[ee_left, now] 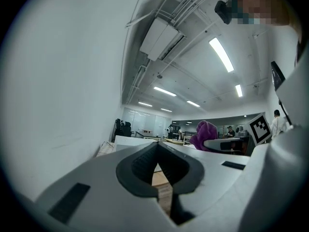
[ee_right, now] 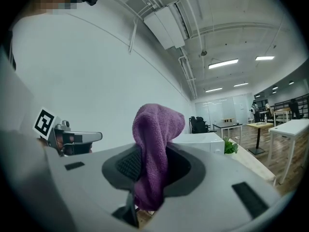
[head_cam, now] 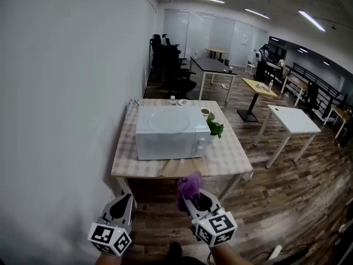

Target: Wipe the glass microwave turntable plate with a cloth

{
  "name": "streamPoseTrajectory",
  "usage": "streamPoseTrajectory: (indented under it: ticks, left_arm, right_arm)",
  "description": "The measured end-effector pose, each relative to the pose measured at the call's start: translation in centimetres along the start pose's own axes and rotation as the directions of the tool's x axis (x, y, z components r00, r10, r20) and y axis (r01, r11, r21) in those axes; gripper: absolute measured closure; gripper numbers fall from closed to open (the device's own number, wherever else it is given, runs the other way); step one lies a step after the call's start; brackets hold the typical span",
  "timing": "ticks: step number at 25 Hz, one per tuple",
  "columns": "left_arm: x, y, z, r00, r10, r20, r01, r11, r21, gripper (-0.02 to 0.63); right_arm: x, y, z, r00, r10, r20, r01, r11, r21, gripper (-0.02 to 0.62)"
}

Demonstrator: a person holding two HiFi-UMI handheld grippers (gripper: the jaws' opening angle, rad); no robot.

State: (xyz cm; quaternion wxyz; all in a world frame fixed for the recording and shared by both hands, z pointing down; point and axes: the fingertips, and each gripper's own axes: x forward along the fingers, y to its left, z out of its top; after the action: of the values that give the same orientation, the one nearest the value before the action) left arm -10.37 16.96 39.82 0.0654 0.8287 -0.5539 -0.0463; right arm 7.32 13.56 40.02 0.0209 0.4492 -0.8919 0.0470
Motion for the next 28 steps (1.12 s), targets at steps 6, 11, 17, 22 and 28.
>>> streamPoseTrajectory:
  ticks: [6,11,17,22,28]
  left_arm:
    - [5.1,0.3,0.0,1.0,0.008,-0.015,-0.008,1.0,0.016,0.598]
    - [9.2,0.3,0.4,1.0,0.0,-0.03,0.001,0.999,0.033,0.598]
    - [13.3,0.0,-0.4,0.999,-0.001,-0.051,0.005,0.997,0.078,0.598]
    - [15.7,0.4,0.3,0.998,-0.005,-0.06,0.014,0.99,0.139,0.597]
    - [17.5,2.6,0.9,0.995,0.017,-0.099,0.005,0.976,0.219,0.597]
  right_arm:
    - [2.7,-3.7,0.3,1.0,0.031,-0.006,-0.03,1.0,0.007,0.482]
    - [5.0,-7.1,0.6,1.0,0.03,-0.01,-0.03,0.999,0.022,0.482]
    - [6.5,-10.6,0.3,0.999,0.052,-0.009,-0.052,0.998,0.029,0.482]
    - [7.8,-13.1,0.3,0.998,0.064,-0.018,-0.064,0.998,0.028,0.481]
    - [9.5,-14.5,0.8,0.997,0.074,-0.017,-0.073,0.997,0.033,0.48]
